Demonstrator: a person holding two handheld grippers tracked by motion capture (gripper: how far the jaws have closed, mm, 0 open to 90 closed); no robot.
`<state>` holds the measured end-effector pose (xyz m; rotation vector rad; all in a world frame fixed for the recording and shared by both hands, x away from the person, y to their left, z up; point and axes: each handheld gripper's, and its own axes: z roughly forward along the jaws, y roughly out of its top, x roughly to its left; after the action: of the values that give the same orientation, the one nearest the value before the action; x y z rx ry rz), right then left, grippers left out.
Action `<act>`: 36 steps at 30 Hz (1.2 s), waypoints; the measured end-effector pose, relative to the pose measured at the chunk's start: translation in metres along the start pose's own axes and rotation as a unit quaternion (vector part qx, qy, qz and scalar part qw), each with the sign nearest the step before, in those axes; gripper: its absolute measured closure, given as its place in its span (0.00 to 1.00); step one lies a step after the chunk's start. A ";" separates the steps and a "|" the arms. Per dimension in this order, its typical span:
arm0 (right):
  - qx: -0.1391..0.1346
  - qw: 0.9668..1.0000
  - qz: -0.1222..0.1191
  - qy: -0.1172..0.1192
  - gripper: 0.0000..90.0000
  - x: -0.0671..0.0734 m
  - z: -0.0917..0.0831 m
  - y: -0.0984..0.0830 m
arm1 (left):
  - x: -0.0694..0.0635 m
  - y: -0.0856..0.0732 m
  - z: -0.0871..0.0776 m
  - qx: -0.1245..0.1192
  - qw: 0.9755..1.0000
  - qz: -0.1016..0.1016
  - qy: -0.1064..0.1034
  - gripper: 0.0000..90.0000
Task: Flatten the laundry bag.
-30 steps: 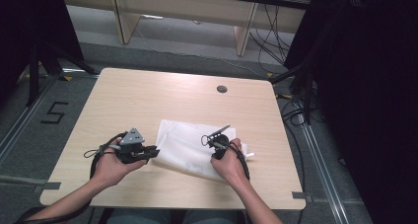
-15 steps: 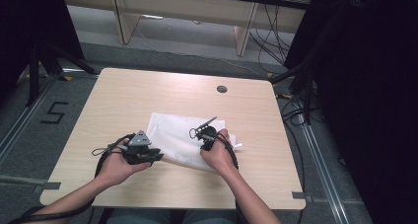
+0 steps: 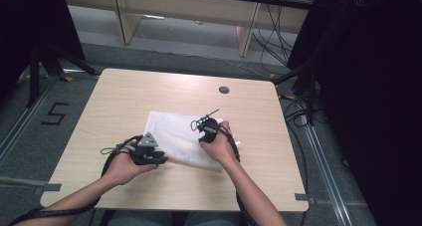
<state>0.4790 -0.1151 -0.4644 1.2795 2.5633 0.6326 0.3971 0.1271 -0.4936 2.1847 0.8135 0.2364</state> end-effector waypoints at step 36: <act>0.024 0.997 -0.070 -0.015 0.99 -0.026 0.011 0.021 | -0.009 -0.005 0.021 0.018 0.999 0.047 -0.010 0.76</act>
<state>0.5137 -0.1217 -0.4642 1.1017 2.6297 0.5240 0.3961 0.1109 -0.5108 2.2596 0.7098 0.2492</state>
